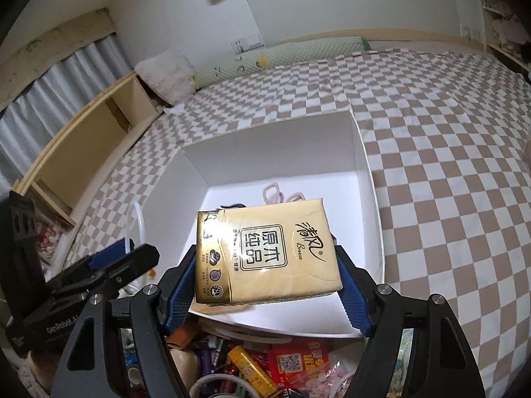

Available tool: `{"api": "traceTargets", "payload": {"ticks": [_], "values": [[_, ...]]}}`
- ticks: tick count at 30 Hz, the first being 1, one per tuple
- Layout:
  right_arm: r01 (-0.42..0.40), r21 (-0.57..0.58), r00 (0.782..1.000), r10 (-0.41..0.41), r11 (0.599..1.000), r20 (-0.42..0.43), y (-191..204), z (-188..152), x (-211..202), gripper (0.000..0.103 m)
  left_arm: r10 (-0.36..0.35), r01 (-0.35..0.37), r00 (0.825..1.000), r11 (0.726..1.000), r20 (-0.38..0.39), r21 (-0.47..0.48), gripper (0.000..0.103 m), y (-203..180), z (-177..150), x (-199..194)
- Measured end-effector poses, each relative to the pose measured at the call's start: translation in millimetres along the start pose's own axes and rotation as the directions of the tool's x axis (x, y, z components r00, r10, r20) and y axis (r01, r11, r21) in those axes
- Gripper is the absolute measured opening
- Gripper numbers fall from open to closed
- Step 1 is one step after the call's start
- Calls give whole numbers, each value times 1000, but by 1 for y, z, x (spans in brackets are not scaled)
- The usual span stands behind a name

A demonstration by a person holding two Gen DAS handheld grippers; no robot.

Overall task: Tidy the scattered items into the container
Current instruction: 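Lift the tissue pack and white ring and carry both over the white box, then open the right gripper to drop the tissue pack while the left gripper drops the ring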

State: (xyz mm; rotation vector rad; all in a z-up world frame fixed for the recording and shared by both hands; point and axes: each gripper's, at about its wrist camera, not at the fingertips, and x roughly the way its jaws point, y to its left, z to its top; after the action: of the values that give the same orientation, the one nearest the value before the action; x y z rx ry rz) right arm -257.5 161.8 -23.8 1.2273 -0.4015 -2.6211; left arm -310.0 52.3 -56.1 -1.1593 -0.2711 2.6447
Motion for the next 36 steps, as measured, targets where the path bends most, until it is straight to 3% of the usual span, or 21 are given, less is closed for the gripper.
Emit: {"api": "traceTargets", "payload": {"ticks": [25,36], "values": [[81,-51,994,-85,995,-71,12,-7,39,76,47,-48,996,999,-80,0,85,15,-11,35],[111,-68,990,-116,992,-77,11,-9,38,77,76,-74,992,997,-101,18,85,17,-13,40]]}}
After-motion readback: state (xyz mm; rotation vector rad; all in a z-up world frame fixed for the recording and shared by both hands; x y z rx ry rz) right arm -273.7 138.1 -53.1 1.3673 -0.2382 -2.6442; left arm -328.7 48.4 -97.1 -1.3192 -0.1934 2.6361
